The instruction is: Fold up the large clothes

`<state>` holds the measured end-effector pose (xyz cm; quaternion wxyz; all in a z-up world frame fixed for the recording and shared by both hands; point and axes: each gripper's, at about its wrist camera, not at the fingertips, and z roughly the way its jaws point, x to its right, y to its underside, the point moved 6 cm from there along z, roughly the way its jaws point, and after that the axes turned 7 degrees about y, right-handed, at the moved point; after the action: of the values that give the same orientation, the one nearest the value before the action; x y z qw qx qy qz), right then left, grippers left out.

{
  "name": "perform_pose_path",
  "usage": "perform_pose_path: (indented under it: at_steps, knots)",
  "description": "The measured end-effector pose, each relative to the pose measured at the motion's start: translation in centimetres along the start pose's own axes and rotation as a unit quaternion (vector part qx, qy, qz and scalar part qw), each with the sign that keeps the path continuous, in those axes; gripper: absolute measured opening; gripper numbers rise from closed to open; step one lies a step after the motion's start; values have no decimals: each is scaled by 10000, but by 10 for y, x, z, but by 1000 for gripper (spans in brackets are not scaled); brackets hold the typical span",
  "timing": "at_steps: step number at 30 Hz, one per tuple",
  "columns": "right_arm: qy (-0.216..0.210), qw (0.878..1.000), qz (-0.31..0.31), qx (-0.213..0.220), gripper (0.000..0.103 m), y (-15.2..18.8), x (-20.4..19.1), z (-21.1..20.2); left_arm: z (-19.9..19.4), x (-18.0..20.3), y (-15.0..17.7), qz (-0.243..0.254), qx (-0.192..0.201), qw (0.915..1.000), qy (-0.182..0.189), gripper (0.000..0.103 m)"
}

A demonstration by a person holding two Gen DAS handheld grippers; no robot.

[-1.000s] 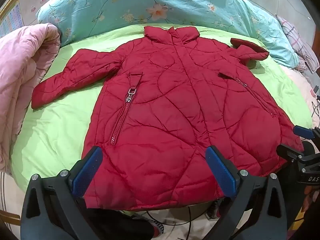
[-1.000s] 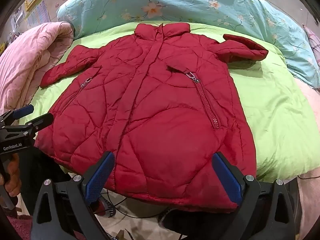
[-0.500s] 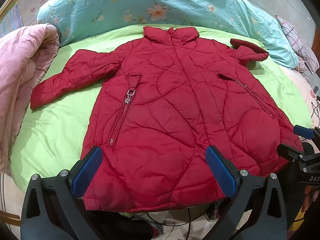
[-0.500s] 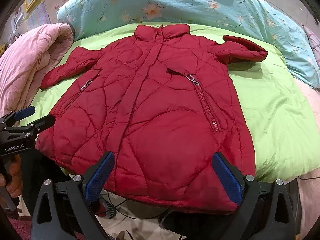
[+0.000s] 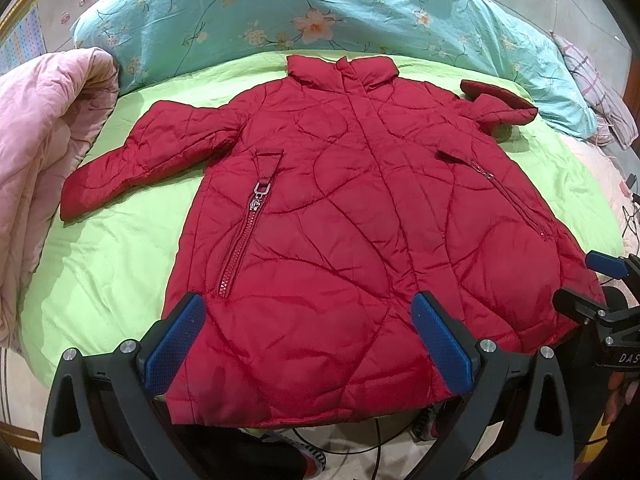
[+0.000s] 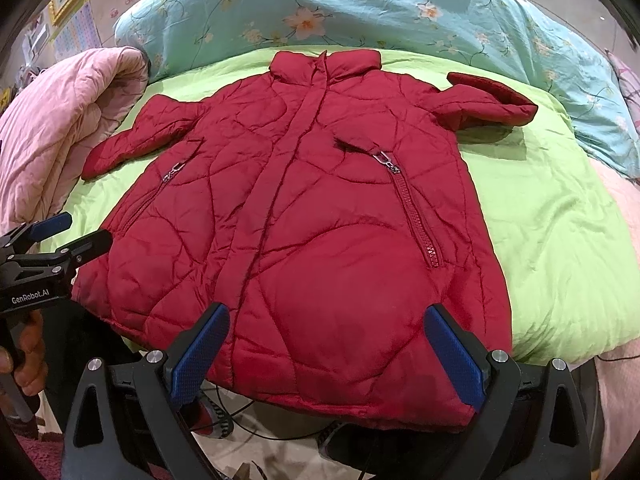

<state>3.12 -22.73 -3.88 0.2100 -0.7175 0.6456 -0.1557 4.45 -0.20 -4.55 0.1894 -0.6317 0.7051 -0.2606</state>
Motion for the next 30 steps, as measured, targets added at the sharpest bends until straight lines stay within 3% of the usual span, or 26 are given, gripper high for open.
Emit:
perform_pose_path:
  at_steps: [11, 18, 24, 30]
  knots:
    - [-40, 10000, 39, 50, 99, -3, 0, -1, -1, -1, -2, -41, 106, 9999, 73, 103]
    - [-86, 9998, 110, 131, 99, -11, 3, 0, 6, -4, -2, 172, -289, 9992, -214, 103]
    - [-73, 9995, 185, 256, 99, -26, 12, 1, 11, -2, -14, 75, -77, 9999, -51, 103]
    - [-28, 9993, 192, 310, 99, -41, 21, 7, 19, -1, -23, 120, -103, 9998, -71, 103]
